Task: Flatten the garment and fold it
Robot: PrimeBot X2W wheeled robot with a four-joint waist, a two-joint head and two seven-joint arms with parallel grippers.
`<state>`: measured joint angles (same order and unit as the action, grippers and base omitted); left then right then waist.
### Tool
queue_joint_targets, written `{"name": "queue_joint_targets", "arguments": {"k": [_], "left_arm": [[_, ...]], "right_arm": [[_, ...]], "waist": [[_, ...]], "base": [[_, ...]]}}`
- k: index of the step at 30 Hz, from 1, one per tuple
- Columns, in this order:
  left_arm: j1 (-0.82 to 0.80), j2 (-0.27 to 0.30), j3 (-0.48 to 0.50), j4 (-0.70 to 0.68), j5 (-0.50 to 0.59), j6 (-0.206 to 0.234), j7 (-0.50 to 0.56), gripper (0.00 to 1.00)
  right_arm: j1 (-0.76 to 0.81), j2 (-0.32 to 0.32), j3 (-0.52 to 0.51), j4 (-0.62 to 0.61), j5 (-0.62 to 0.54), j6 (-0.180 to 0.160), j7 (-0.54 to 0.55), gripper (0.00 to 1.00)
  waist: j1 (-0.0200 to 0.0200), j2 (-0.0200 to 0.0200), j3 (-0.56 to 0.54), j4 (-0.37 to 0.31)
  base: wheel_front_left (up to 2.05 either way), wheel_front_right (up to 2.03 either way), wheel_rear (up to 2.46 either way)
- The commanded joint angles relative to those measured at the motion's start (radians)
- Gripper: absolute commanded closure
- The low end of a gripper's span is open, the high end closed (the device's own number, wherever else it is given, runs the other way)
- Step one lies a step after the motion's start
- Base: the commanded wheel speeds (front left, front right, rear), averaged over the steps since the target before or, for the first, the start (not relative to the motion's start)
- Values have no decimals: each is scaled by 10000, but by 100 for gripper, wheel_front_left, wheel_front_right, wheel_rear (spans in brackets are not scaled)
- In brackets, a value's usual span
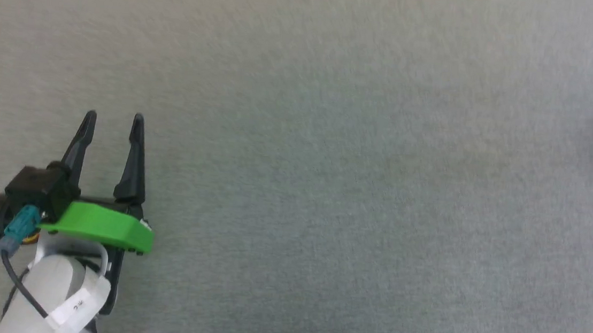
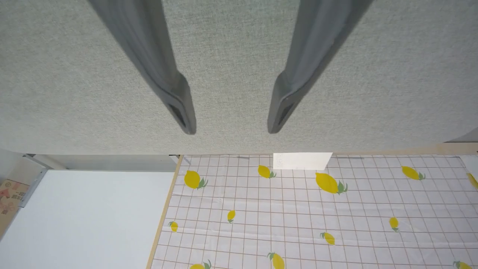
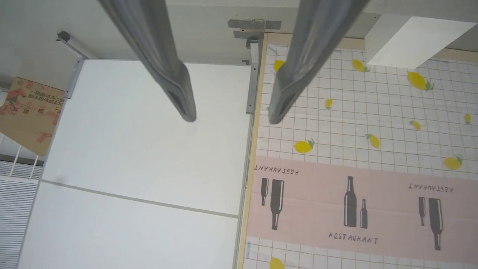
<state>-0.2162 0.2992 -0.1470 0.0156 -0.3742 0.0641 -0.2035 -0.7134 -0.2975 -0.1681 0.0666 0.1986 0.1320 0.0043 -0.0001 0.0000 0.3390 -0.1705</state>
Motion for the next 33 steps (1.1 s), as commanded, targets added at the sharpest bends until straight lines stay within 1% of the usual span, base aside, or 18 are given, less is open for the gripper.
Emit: {"name": "queue_joint_targets", "arguments": {"k": [1,7,9,14,16,21,25,33], "left_arm": [[168,-48,83,136,-210,71,-126,0],[581,-270,241,608,-349,192,-361,0],[754,-329,276,700,-352,257,-405,0],[1129,-485,370,792,-392,378,-481,0],[1227,-517,396,803,-400,385,-501,0],[1442,-574,390,821,-356,396,-534,0],[1588,-591,288,848,-284,343,-546,0],[1769,-604,-132,1043,10,250,-556,0]], "right_arm": [[472,302,182,-114,-65,-13,-369,0],[2137,1377,546,-438,-308,-13,-1588,0],[2710,1692,606,-480,-340,-13,-1791,0],[4003,2162,792,-254,-185,-13,-2111,0],[4484,2263,948,-54,-176,-13,-2173,0],[5482,2423,897,472,-2,-13,-2317,0],[6069,2459,983,722,-17,-13,-2385,0],[6853,2470,808,971,38,-13,-2330,0]], "waist": [[1,0,-1532,956],[1,0,-2537,1511],[1,0,-2819,1674],[1,0,-3364,2018],[1,0,-3504,2133],[1,0,-3827,2288],[1,0,-3965,2322],[1,0,-4118,2264]], "base": [[0,0,0],[0,0,0],[0,0,0],[0,0,0],[0,0,0],[0,0,0],[0,0,0],[0,0,0]]}}
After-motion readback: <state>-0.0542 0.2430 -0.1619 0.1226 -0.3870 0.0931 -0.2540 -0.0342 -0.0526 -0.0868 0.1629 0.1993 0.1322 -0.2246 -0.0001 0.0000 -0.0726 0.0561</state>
